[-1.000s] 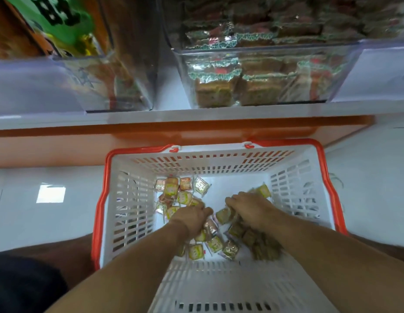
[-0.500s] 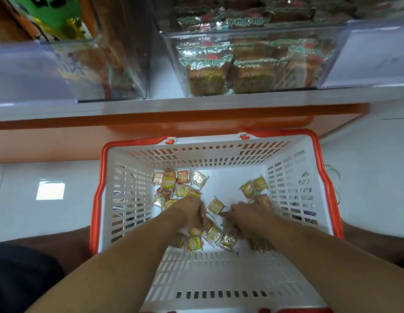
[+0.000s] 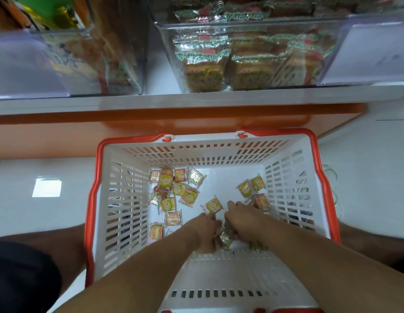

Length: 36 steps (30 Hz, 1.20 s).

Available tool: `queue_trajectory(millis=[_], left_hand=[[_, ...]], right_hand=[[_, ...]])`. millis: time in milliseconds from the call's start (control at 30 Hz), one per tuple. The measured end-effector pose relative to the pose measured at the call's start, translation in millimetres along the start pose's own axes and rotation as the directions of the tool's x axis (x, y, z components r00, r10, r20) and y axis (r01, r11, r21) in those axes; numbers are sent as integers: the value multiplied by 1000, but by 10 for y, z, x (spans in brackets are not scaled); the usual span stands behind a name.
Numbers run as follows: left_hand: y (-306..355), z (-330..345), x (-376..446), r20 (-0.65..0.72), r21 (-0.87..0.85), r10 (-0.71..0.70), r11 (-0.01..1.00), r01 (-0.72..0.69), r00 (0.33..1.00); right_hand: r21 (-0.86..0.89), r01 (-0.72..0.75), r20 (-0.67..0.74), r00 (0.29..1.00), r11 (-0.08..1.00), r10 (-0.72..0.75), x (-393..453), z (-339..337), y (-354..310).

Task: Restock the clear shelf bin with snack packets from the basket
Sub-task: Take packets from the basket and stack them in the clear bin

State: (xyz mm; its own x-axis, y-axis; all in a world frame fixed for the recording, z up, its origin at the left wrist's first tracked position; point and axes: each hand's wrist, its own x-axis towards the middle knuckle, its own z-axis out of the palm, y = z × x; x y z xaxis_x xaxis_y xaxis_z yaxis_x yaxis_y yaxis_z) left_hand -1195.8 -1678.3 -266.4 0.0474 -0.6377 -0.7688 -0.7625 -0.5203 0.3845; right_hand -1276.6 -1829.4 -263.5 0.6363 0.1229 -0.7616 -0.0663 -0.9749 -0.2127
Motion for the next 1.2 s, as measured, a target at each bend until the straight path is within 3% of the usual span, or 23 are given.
queue_trajectory(millis=[233, 333, 433, 533, 600, 700, 833, 900, 1000, 1133, 1200], left_hand=[[-7, 56, -12, 94, -103, -117, 987, 127, 989], [5, 81, -11, 99, -138, -112, 982, 126, 989], [-54, 47, -75, 55, -269, -99, 957, 110, 994], [-162, -215, -250, -12, -453, -87, 889, 72, 996], [-188, -528, -418, -20, -608, -110, 790, 75, 994], [-82, -1078, -775, -4, -865, -133, 498, 63, 991], [287, -1732, -1348, -87, -988, 41, 124, -91, 995], [499, -2019, -1654, -153, -988, 125, -27, -150, 980], [775, -2383, -2076, -305, -951, 153, -100, -292, 940], [986, -2637, -2481, -502, -864, -33, -11, -503, 864], [1018, -2680, -2614, -567, -822, -119, 29, -568, 815]], right_hand=[[115, 23, 54, 998, 993, -30, -23, -90, 18], [272, -18, 83, 997, 962, -5, -69, -236, 29], [407, -42, 36, 999, 913, 30, -219, -456, 36], [353, -11, -26, 999, 936, 22, -508, -821, 1], [287, 22, -41, 999, 958, -11, -783, -1144, -69], [241, 94, -130, 989, 966, -64, -1340, -1661, -218], [336, 192, -317, 945, 922, -81, -2168, -2349, -338], [514, 276, -432, 901, 812, -33, -2517, -2635, -356], [697, 465, -581, 813, 545, 49, -2816, -2871, -397], [786, 616, -615, 767, 56, 182, -2819, -2959, -515], [770, 637, -611, 753, -39, 243, -2767, -3002, -552]])
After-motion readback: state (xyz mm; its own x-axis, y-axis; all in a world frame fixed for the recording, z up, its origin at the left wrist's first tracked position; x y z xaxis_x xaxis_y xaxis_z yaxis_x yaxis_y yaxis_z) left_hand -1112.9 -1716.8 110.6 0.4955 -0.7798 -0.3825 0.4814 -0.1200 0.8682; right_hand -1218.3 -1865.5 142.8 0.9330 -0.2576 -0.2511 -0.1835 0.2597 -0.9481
